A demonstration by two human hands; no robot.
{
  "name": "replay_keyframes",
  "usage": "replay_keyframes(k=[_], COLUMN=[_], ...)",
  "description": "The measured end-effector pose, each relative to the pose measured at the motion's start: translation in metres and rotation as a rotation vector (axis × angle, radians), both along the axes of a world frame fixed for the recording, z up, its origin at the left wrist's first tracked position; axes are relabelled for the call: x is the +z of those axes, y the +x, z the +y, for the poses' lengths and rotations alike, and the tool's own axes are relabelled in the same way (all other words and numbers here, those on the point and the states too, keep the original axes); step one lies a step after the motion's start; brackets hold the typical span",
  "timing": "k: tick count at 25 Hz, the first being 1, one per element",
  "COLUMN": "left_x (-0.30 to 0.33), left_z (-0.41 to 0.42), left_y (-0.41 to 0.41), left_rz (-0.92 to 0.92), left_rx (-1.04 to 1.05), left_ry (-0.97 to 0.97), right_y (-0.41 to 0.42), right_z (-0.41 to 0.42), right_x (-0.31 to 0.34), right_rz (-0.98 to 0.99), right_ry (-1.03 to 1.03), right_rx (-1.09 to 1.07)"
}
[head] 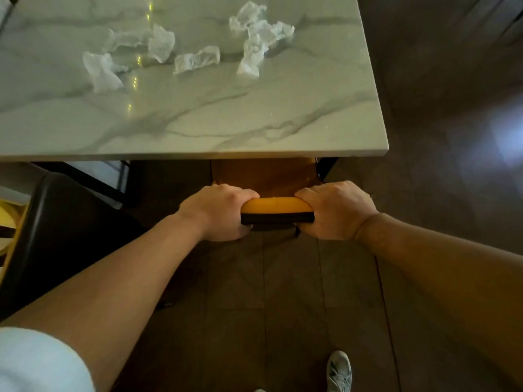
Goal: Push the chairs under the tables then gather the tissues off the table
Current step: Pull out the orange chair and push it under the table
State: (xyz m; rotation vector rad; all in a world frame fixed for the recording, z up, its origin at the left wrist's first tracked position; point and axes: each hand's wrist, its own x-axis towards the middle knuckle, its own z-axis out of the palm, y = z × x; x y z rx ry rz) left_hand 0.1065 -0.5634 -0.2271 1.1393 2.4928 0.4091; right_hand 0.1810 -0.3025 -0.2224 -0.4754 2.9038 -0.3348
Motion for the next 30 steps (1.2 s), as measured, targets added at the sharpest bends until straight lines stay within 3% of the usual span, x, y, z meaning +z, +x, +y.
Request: replay_keyframes(k=[18, 30], left_x=[0.001, 0.003], left_z=[0.024, 0.024], left_y=[-0.097, -0.107], left_rz=[0.051, 0.041], left_rx=[0.029, -0.047], left_ry=[-0.022, -0.104], right_y=[-0.095, -0.096], right_z=[0.02, 0.019], right_x=[-0.004, -0.004], right_rz=[0.063, 0.059], right_ry=[0.075, 0.107], right_rx=[-0.018, -0.025])
